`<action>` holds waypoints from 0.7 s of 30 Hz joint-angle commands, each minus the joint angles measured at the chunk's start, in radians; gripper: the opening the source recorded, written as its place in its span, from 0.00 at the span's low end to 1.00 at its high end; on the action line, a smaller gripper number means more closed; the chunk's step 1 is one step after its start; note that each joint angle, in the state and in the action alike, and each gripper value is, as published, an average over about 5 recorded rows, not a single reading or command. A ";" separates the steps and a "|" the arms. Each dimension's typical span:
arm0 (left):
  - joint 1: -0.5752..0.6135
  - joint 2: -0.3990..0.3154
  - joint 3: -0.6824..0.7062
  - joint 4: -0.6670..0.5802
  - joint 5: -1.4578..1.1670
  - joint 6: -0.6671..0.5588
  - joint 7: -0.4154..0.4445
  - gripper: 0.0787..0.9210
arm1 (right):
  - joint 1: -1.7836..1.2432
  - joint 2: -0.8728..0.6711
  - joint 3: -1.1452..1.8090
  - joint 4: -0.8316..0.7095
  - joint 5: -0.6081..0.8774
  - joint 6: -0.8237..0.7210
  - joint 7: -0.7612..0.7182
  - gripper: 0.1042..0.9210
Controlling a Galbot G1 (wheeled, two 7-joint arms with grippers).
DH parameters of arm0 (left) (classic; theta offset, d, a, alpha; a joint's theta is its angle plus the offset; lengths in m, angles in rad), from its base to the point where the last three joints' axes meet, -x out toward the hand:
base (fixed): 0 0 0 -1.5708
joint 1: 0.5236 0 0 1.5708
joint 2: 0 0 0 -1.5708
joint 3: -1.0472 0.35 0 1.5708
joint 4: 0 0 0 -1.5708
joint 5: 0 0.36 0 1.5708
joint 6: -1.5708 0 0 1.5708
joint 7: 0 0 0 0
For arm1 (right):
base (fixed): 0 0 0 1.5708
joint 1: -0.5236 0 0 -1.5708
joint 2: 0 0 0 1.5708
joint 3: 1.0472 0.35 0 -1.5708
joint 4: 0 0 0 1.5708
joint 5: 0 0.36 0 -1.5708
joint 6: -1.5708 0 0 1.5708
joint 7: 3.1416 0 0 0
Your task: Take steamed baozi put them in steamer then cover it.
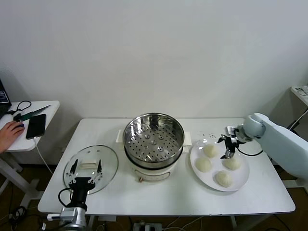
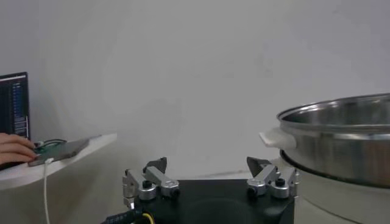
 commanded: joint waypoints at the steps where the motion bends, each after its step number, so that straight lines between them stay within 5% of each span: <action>1: -0.006 -0.004 -0.003 0.004 0.001 0.008 -0.001 0.88 | 0.112 0.117 -0.115 -0.161 -0.031 0.009 -0.038 0.88; 21: -0.004 0.007 -0.013 0.020 0.001 0.009 -0.002 0.88 | 0.037 0.164 -0.094 -0.189 -0.047 0.018 -0.037 0.87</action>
